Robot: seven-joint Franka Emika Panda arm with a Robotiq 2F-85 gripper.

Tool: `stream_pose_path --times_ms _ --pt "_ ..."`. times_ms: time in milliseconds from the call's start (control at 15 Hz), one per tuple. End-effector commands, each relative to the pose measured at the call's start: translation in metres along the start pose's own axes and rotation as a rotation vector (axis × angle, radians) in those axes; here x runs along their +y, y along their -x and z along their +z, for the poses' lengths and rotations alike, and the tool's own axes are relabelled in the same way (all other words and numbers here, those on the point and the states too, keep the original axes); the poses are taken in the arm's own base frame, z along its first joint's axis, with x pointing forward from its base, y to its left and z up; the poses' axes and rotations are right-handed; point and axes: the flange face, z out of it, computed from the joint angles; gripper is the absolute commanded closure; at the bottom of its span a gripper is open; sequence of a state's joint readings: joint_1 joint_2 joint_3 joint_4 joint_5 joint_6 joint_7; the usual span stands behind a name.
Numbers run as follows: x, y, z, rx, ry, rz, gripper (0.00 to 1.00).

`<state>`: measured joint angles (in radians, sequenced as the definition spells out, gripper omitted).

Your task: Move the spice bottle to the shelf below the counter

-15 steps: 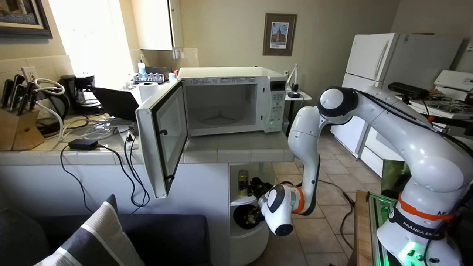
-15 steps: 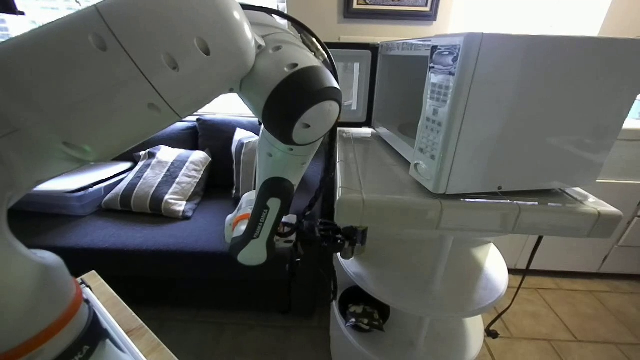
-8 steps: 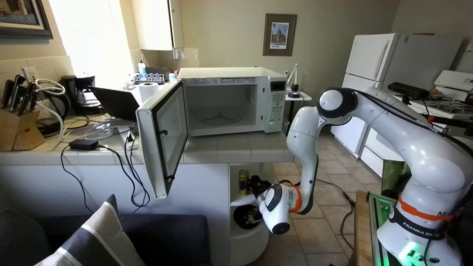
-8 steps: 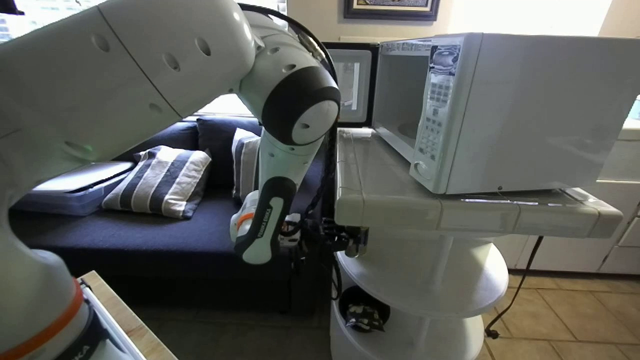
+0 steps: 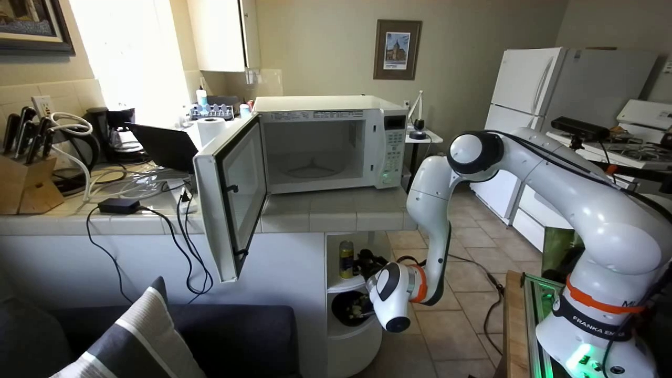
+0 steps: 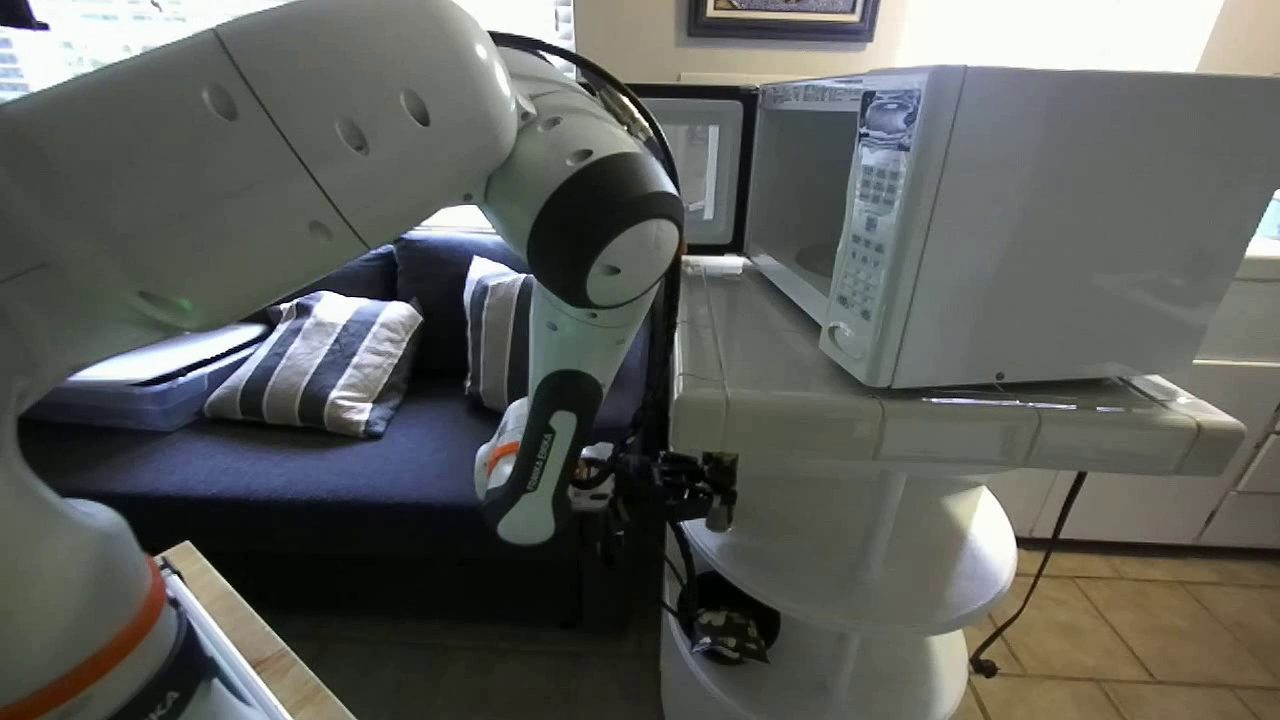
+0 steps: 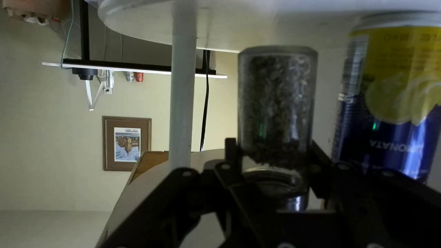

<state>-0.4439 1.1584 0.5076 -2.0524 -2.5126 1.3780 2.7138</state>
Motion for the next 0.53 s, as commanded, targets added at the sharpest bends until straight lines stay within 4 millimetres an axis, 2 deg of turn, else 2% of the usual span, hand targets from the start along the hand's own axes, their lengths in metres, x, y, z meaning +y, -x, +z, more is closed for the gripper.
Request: stream_pose_path --times_ms 0,467 --pt "-0.007 0.010 0.005 0.021 0.011 0.032 0.77" --pt "-0.008 0.018 0.017 0.023 0.036 0.040 0.77"
